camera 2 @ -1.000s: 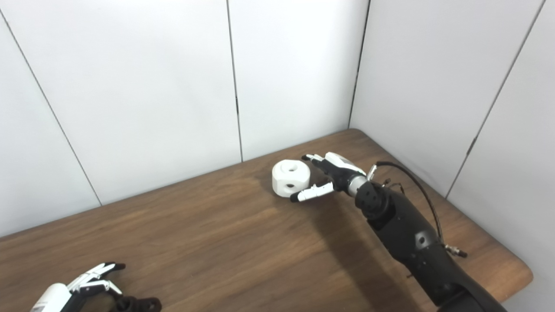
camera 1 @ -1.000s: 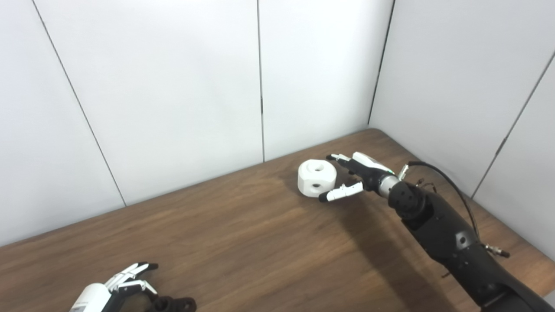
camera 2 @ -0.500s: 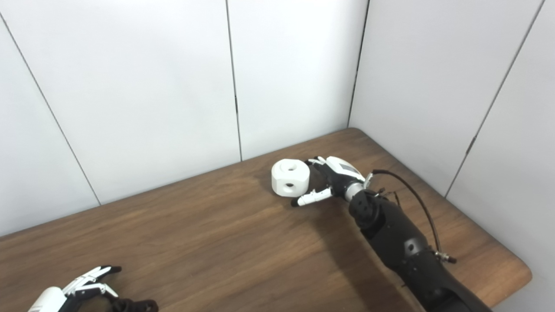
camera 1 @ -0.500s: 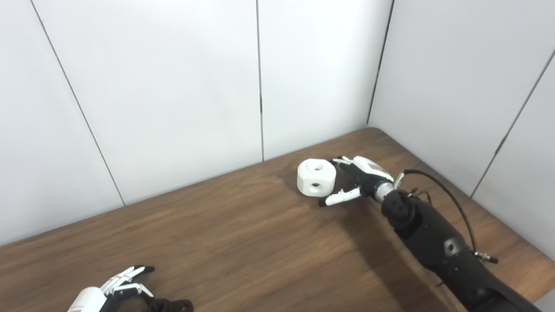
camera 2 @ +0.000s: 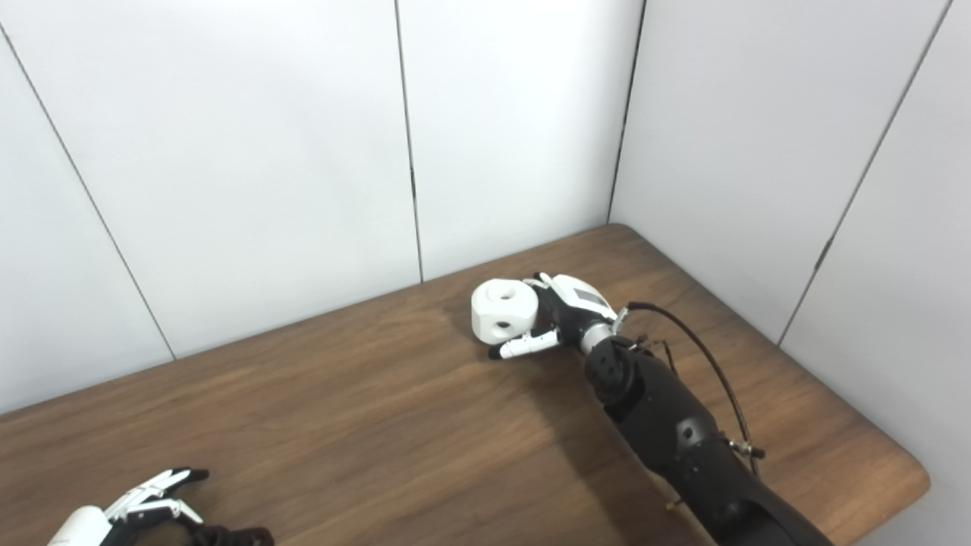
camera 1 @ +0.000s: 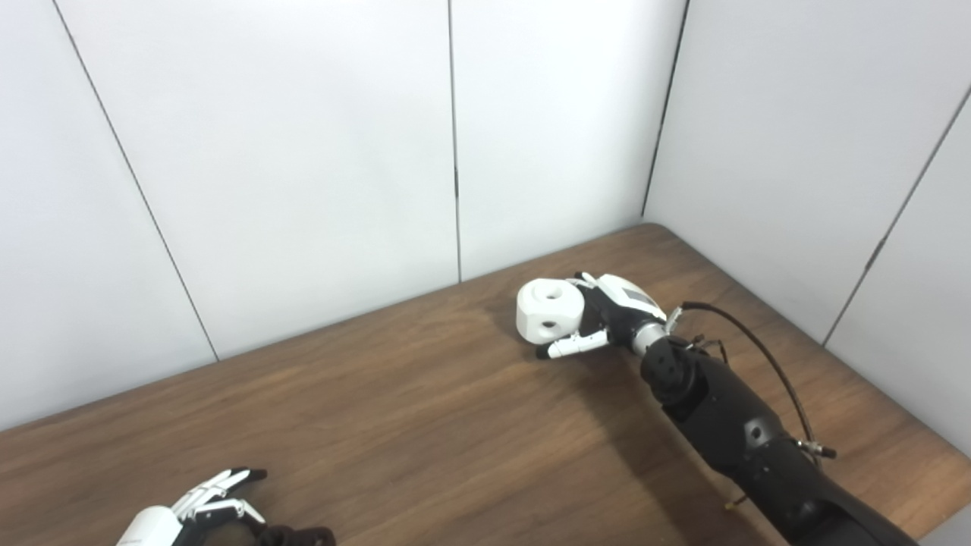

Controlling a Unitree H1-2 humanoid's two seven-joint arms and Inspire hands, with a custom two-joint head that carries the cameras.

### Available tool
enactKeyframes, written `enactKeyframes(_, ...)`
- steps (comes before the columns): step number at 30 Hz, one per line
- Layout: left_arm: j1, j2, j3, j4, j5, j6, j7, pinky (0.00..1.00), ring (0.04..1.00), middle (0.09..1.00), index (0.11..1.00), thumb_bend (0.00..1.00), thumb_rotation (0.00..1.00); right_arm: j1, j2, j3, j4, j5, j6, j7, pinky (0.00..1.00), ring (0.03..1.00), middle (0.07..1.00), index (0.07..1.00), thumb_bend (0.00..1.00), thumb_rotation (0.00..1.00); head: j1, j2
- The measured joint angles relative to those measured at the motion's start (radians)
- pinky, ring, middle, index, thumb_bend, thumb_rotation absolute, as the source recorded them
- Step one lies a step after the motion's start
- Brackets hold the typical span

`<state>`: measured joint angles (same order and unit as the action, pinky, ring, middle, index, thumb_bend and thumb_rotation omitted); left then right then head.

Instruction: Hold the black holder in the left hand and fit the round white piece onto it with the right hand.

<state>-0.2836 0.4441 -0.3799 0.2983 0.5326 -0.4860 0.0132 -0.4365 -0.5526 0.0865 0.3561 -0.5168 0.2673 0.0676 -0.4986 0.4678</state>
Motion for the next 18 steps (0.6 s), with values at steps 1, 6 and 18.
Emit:
enactKeyframes(1, 0.002, -0.001, 0.003, -0.002, 0.000, 0.000, -0.004, 0.88, 0.911, 0.876, 0.484, 0.52, 0.05, -0.001, 0.002, 0.001, 0.000, 0.000, 0.000, -0.001, 0.96, 1.000, 1.000, 0.895, 0.99, 0.54, 0.002, 0.002)
enactKeyframes(6, 0.012, -0.006, 0.022, -0.013, 0.000, 0.002, -0.018, 0.88, 0.909, 0.873, 0.484, 0.52, 0.04, -0.003, 0.015, 0.001, 0.006, 0.003, -0.003, -0.028, 0.94, 0.970, 0.963, 0.782, 0.91, 0.43, 0.002, 0.002)
enactKeyframes(18, 0.023, -0.010, 0.039, -0.031, 0.002, 0.016, -0.027, 0.88, 0.910, 0.875, 0.484, 0.52, 0.05, -0.009, 0.099, -0.030, 0.109, 0.019, -0.155, -0.305, 0.88, 0.842, 0.780, 0.483, 0.52, 0.13, 0.009, 0.009)
